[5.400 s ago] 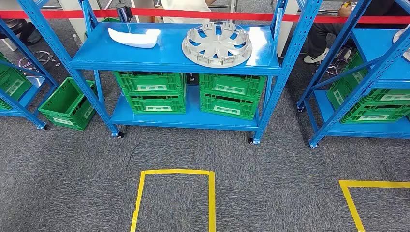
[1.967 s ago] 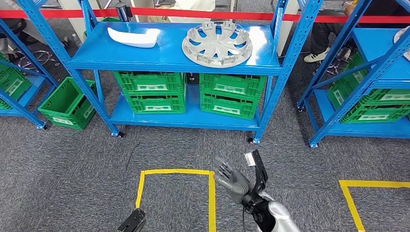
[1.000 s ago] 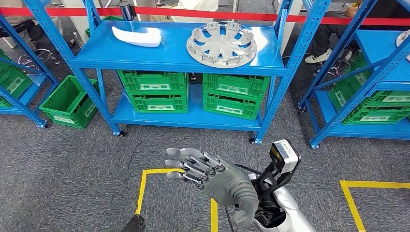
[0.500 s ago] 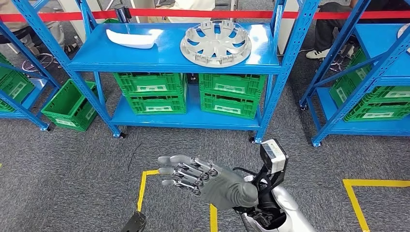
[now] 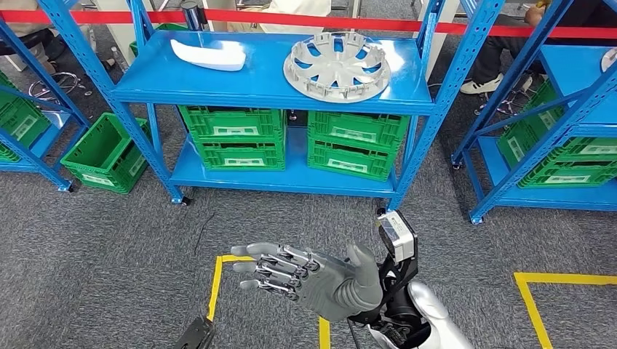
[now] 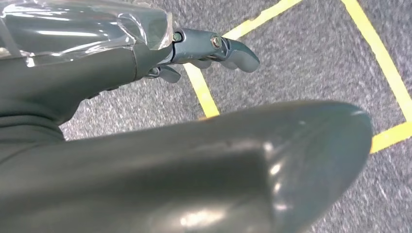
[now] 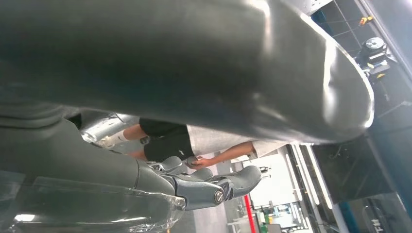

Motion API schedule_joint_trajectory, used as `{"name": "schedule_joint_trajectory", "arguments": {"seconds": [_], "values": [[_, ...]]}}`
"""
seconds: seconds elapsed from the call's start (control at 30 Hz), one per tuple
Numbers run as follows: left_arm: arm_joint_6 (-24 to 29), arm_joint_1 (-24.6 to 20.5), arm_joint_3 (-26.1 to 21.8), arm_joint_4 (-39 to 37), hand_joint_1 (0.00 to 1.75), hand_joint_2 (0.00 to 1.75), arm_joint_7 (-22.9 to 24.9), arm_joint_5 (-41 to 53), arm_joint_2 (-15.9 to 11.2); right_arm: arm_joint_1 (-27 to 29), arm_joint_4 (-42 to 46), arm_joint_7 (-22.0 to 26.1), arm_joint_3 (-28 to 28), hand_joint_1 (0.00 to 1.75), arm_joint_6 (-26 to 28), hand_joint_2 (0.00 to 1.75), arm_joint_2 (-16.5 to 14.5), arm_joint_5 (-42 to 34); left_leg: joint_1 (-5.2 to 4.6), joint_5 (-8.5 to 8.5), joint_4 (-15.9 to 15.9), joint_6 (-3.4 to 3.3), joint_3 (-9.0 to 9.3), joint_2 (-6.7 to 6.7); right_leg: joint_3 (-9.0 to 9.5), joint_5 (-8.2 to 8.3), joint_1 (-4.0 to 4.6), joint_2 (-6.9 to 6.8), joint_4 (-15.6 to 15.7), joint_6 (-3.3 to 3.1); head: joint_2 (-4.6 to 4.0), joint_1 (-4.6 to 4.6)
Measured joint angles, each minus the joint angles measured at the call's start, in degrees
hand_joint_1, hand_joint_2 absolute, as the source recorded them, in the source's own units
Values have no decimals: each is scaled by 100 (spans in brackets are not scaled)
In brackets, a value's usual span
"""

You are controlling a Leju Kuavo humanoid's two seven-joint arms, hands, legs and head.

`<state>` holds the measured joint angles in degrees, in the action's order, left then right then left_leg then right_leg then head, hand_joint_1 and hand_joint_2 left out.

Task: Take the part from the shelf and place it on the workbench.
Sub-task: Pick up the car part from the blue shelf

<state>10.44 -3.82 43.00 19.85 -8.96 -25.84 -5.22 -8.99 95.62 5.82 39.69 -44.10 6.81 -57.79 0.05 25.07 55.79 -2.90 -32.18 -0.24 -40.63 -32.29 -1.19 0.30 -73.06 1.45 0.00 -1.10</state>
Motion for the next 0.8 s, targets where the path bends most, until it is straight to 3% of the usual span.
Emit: {"name": "schedule_joint_trajectory", "arguments": {"seconds": [0.07,0.13,0.17,0.27,0.3,0.33,0.4,0.47,0.5,0.53,0.57,0.63,0.67,0.8], "values": [[-22,-1,-20,0,0,0,10,1,3,7,9,-27,-1,0,2,0,14,-1,-2,20,37,19,1,-13,377,321,-1,-5,805,83,0,1],[-28,-1,-43,0,0,0,14,1,4,11,22,-33,-1,0,3,0,20,-3,-26,59,94,66,-21,-19,694,547,13,-9,1441,52,0,-2],[-30,0,-55,0,0,0,17,1,3,14,28,-35,-1,0,3,0,22,-4,-34,70,113,90,-33,-19,749,588,24,-7,1555,9,0,-4],[-31,0,-84,0,0,0,21,3,0,20,44,-38,-2,0,4,0,25,-7,-20,106,158,151,-59,-17,754,621,7,2,1561,-88,0,-8],[-31,-1,-90,0,0,0,21,3,0,19,51,-38,-2,0,4,0,22,-7,-7,186,265,184,-107,-14,761,627,-13,2,1569,-119,0,-14],[-30,-2,-97,0,0,0,21,3,-3,19,58,-38,-2,0,4,0,19,-8,11,329,495,224,-211,-12,767,632,-34,2,1576,-144,0,-19],[-30,0,-105,-1,0,0,21,3,-4,23,65,-38,-1,0,4,0,14,-8,49,716,1272,301,-566,-8,765,632,-31,0,1574,-170,0,-30],[-31,4,-108,-1,0,0,21,3,-3,28,66,-38,2,0,4,0,15,-7,72,892,1851,337,-836,-6,763,631,-27,0,1572,-171,0,-30],[-31,5,-109,-1,0,0,21,3,-3,29,66,-38,3,0,4,0,16,-7,78,809,1807,337,-813,-5,768,631,-27,1,1572,-170,0,-30],[-34,5,-110,0,0,0,21,3,-4,29,66,-38,4,0,3,0,15,-7,81,627,1519,325,-669,-4,778,630,-27,4,1572,-169,0,-30],[-45,3,-114,0,0,0,22,3,-6,28,67,-38,4,0,1,0,14,-7,82,409,1066,301,-443,-3,788,630,-26,8,1573,-168,0,-29],[-90,-2,-123,0,0,0,25,7,-12,26,70,-38,3,0,-36,0,10,-6,58,167,321,241,-73,-4,783,636,-4,13,1574,-152,0,-28],[-127,-2,-128,-1,0,0,27,16,-14,27,71,-39,3,0,-70,0,9,-3,40,146,158,212,-1,-6,771,641,6,14,1575,-133,0,-27],[-244,6,-138,-1,0,0,20,74,-19,27,101,-48,-5,0,-229,0,9,27,23,90,28,67,50,-2,718,628,10,6,1543,-27,0,-20]]}}
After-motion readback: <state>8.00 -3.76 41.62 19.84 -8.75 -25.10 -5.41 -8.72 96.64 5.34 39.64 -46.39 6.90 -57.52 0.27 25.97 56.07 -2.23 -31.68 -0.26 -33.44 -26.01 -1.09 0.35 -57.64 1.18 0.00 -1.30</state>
